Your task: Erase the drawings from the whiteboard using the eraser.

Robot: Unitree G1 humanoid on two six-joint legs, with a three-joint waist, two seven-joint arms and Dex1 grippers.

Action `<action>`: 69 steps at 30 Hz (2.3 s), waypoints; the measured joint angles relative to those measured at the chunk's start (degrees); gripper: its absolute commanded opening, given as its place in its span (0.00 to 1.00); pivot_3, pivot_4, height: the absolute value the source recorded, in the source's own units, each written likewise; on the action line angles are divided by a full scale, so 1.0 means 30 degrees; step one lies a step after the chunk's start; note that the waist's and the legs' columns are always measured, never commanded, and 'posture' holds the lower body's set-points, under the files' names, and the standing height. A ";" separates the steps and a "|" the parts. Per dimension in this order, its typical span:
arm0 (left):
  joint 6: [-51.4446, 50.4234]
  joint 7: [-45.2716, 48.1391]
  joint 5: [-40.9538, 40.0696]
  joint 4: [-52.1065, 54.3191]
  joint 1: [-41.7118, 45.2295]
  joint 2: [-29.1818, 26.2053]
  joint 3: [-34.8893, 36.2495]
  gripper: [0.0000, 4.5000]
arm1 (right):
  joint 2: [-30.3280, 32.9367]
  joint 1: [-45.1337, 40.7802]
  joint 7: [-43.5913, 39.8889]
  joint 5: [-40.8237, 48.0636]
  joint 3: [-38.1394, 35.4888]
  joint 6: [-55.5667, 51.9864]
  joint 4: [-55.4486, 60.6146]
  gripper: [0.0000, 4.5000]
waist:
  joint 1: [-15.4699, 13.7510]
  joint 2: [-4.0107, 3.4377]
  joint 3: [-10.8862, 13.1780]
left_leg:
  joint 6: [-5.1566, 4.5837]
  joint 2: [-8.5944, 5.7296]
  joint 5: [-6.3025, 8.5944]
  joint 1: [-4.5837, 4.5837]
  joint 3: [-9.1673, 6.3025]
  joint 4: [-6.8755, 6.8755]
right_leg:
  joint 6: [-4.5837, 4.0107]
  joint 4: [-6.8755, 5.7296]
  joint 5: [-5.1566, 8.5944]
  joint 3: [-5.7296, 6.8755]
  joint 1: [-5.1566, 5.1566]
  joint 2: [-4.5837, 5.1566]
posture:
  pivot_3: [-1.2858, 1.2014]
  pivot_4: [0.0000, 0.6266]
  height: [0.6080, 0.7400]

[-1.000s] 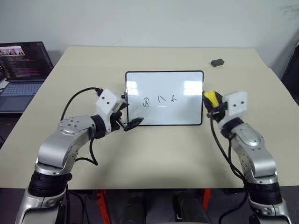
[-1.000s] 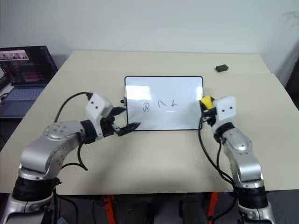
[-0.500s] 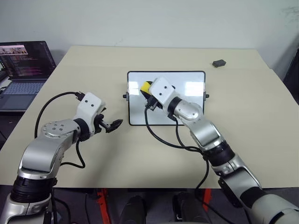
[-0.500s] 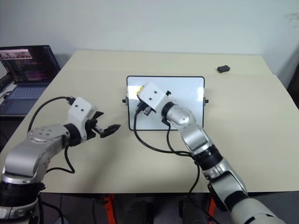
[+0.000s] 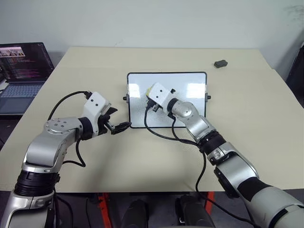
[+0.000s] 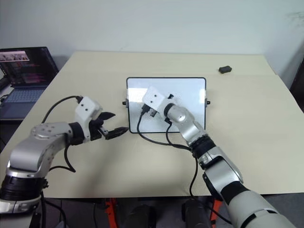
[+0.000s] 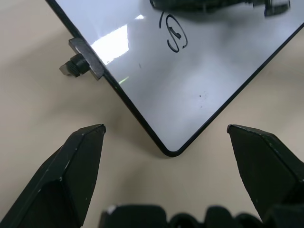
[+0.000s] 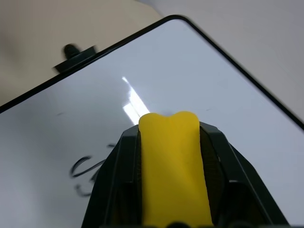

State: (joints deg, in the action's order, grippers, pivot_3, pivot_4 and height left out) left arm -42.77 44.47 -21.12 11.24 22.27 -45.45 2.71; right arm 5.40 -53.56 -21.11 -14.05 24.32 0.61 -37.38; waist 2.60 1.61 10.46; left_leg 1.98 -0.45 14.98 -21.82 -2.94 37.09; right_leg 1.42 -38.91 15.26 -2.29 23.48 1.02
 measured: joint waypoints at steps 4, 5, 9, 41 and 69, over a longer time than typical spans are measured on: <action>0.0230 0.0028 0.0077 -0.0077 -0.0011 -0.0007 -0.0001 1.00 | 0.0563 0.1304 -0.1972 -0.0933 0.1365 -0.0006 0.1356 0.28 | 0.0045 0.0007 -0.0005 | -0.0002 0.0000 -0.0003 0.0043 -0.0013 0.0020 | -0.0006 -0.0027 -0.0004 0.0008 -0.0042 -0.0003 | 0.52 0.24 1.00; 0.0285 0.0029 0.0145 -0.0124 -0.0029 -0.0007 -0.0001 1.00 | 0.0655 0.1425 -0.2349 -0.1097 0.1583 -0.0089 0.1534 0.28 | 0.0065 0.0007 -0.0005 | -0.0003 0.0002 -0.0006 0.0062 -0.0017 0.0024 | -0.0011 -0.0028 -0.0007 0.0014 -0.0060 -0.0006 | 0.52 0.24 1.00; 0.0637 0.0018 0.0535 -0.0767 -0.0195 -0.0077 -0.0001 1.00 | 0.0789 0.1335 -0.2512 -0.1696 0.1729 -0.0133 0.1643 0.28 | 0.0074 0.0008 -0.0006 | -0.0003 0.0002 -0.0011 0.0094 -0.0026 0.0024 | -0.0013 -0.0031 -0.0008 0.0019 -0.0087 -0.0009 | 0.52 0.24 1.00; 0.1237 0.0316 0.1591 -0.2510 -0.0677 -0.0365 0.0000 1.00 | 0.0802 -0.0605 0.0584 -0.2609 -0.0469 0.1400 0.1146 0.28 | 0.0212 0.0012 -0.0006 | 0.0012 0.0007 -0.0010 -0.0024 -0.0026 -0.0017 | -0.0026 0.0004 -0.0008 0.0021 0.0031 0.0000 | 0.52 0.24 1.00; 0.1144 0.0308 0.1507 -0.2305 -0.1021 -0.0366 0.0047 1.00 | -0.0380 -0.0959 -0.0217 -0.2871 0.0109 0.1107 -0.0429 0.28 | 0.0221 0.0012 -0.0006 | 0.0011 0.0010 -0.0009 -0.0024 -0.0024 -0.0026 | -0.0027 0.0001 -0.0008 0.0020 0.0035 0.0000 | 0.52 0.24 1.00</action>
State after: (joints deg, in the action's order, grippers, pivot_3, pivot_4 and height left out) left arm -39.34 45.40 -16.60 4.32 19.20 -46.55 2.85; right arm 4.26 -56.44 -21.76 -22.66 24.65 3.94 -38.66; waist 3.26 1.64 10.44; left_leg 2.01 -0.42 14.95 -21.89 -3.01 37.01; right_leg 1.34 -38.91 15.24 -2.23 23.59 1.02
